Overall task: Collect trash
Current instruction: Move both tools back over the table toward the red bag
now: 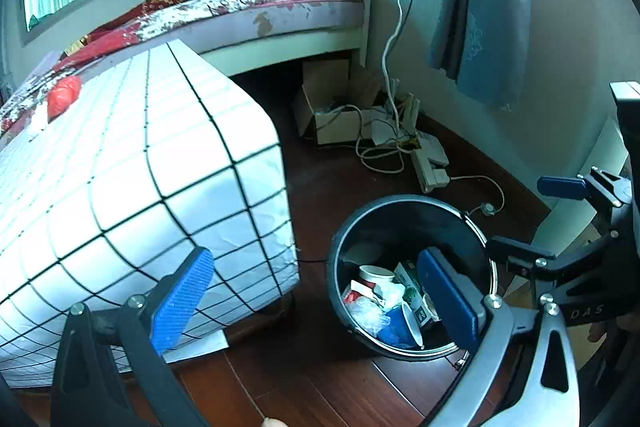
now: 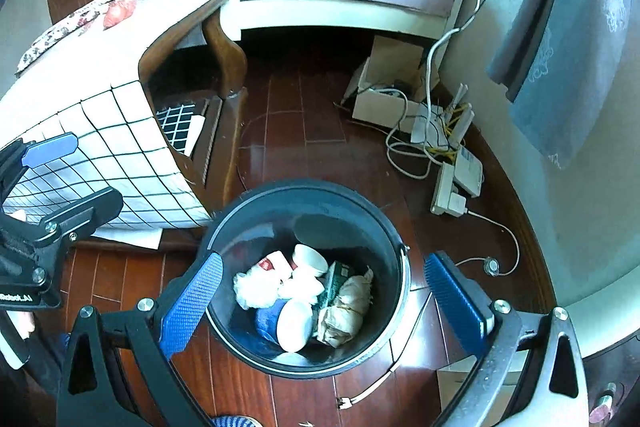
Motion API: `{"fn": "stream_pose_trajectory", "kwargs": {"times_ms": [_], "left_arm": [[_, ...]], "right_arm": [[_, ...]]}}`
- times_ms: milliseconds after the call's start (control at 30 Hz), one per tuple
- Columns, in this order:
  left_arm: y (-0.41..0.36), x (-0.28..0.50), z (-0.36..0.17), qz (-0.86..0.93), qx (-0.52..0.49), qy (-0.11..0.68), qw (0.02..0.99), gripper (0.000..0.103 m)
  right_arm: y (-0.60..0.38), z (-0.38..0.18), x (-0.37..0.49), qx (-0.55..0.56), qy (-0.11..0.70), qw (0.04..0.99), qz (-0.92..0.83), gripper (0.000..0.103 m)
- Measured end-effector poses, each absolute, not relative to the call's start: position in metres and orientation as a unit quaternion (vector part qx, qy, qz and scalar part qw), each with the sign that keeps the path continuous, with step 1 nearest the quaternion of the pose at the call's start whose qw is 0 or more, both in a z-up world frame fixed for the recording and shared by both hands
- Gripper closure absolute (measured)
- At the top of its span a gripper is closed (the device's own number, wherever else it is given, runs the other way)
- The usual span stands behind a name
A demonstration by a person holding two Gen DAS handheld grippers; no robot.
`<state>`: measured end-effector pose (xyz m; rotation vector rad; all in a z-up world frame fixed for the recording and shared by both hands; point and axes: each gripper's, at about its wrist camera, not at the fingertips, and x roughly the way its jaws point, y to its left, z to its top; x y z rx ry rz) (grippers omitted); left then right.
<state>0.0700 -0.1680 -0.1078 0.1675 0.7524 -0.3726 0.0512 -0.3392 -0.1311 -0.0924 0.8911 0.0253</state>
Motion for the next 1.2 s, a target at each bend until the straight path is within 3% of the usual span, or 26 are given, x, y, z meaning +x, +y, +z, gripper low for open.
{"fn": "stream_pose_trajectory", "kwargs": {"times_ms": [767, 1200], "left_arm": [[-0.056, 0.072, -0.032, -0.078, 0.034, 0.285, 0.955, 0.001], [0.027, 0.108, -0.01, 0.015, 0.025, 0.288, 0.957, 0.001]], "right_arm": [[-0.234, -0.052, 0.076, -0.039, 0.315, 0.945, 0.075, 0.001], [-0.165, -0.017, 0.131, -0.045, 0.292, 0.947, 0.127, 0.001]]}}
